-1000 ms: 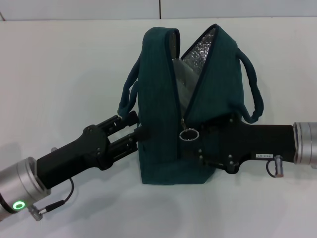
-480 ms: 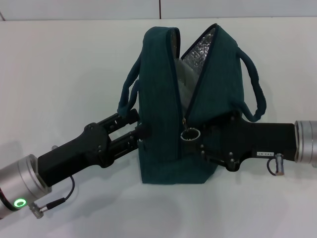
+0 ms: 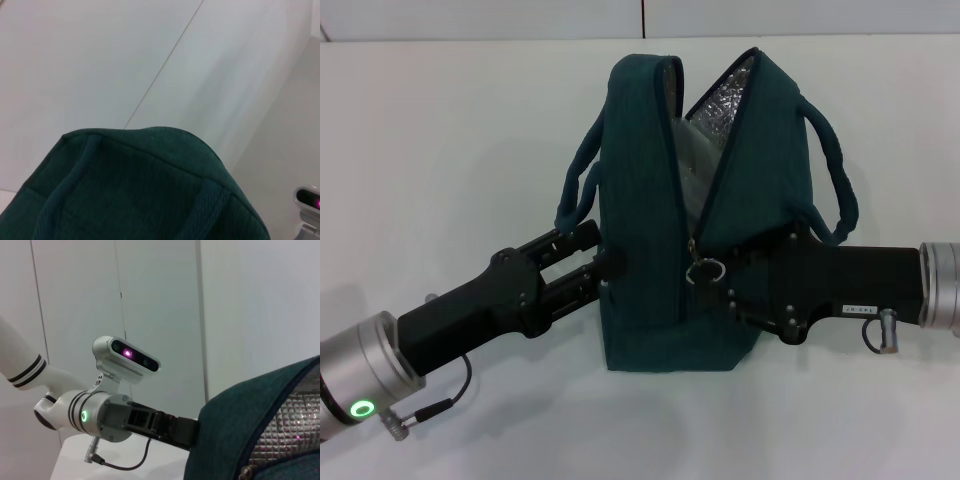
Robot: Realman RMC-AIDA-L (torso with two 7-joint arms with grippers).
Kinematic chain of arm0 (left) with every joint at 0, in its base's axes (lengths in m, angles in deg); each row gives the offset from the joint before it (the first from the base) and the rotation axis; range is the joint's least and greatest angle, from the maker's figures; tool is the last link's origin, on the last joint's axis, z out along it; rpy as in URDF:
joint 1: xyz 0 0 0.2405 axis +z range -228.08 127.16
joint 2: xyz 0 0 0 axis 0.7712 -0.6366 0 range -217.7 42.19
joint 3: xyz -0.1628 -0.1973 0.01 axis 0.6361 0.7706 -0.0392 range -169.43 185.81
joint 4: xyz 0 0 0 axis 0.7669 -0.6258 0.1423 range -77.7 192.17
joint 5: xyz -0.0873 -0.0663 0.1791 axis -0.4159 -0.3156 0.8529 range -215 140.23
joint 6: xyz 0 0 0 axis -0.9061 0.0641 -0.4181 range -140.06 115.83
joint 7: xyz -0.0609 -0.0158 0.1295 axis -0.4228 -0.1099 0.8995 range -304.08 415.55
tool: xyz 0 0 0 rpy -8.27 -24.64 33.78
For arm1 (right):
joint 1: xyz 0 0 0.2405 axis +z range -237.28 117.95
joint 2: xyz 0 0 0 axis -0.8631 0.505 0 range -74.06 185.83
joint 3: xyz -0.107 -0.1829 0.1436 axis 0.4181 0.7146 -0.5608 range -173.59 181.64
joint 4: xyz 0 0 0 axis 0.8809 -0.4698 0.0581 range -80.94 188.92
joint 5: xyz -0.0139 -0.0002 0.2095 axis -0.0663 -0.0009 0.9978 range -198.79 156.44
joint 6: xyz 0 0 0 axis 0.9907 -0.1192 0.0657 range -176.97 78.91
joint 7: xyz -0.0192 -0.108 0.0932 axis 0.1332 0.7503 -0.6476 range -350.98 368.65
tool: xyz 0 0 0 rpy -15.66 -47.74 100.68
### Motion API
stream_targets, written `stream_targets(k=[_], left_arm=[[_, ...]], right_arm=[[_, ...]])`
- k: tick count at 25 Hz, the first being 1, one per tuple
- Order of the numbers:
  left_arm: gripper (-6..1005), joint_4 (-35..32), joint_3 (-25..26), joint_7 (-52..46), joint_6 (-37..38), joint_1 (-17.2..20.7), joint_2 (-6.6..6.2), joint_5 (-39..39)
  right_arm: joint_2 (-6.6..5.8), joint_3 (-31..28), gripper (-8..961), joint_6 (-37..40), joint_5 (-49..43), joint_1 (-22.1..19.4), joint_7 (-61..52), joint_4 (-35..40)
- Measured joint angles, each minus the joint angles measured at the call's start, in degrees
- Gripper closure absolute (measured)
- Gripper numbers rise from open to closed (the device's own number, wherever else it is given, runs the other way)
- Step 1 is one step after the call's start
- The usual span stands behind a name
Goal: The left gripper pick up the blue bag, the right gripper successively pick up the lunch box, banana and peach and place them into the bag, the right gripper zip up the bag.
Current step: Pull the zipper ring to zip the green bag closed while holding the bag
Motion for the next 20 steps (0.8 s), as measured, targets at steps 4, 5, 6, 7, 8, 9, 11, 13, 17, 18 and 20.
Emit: stream_targets(k=[4, 5, 6, 7, 8, 9, 11, 13, 17, 18, 20], left_arm=[[355, 0.00, 0.00, 0.00, 0.00, 0.00, 0.00, 0.00], [355, 0.00, 0.00, 0.00, 0.00, 0.00, 0.00, 0.00], [355, 0.00, 0.00, 0.00, 0.00, 0.00, 0.00, 0.01], [355, 0.00, 0.00, 0.00, 0.00, 0.00, 0.00, 0.01], [355, 0.00, 0.00, 0.00, 0.00, 0.00, 0.00, 0.01], [355, 0.00, 0.00, 0.00, 0.00, 0.00, 0.00, 0.01], [355, 0.03, 0.00, 0.00, 0.00, 0.00, 0.00, 0.01], [355, 0.07, 0.00, 0.00, 0.01, 0.00, 0.03, 0.01], [357, 0.10, -0.06, 0.00, 0.02, 0.12, 0.08, 0.01], [358, 0.10, -0.08, 0.00, 0.03, 0.18, 0.08, 0.01], [361, 0.09, -0.13, 0.00, 0.04, 0.25, 0.08, 0.01]], right_arm=[[-0.03, -0.01, 705, 0.25, -0.03, -0.01, 0.08, 0.02], [-0.05, -0.01, 706, 0.45, -0.08, -0.02, 0.30, 0.02], [-0.08, -0.01, 707, 0.73, -0.12, -0.07, 0.66, 0.02], [-0.09, -0.01, 707, 0.98, -0.12, -0.17, 1.07, 0.02], [-0.09, -0.01, 708, 1.24, -0.09, -0.28, 1.44, 0.02], [-0.09, -0.01, 709, 1.34, -0.05, -0.38, 1.66, 0.02], [-0.09, -0.01, 775, 1.35, 0.00, -0.48, 1.88, 0.02], [-0.09, -0.01, 841, 1.36, 0.01, -0.52, 1.92, 0.02], [-0.16, -0.37, 948, 2.25, 0.01, -1.01, 1.95, 0.52], [-0.18, -0.90, 948, 2.91, 0.01, -1.43, 1.96, 1.07], [-0.26, -2.82, 948, 4.76, 0.02, -2.89, 1.99, 2.57]])
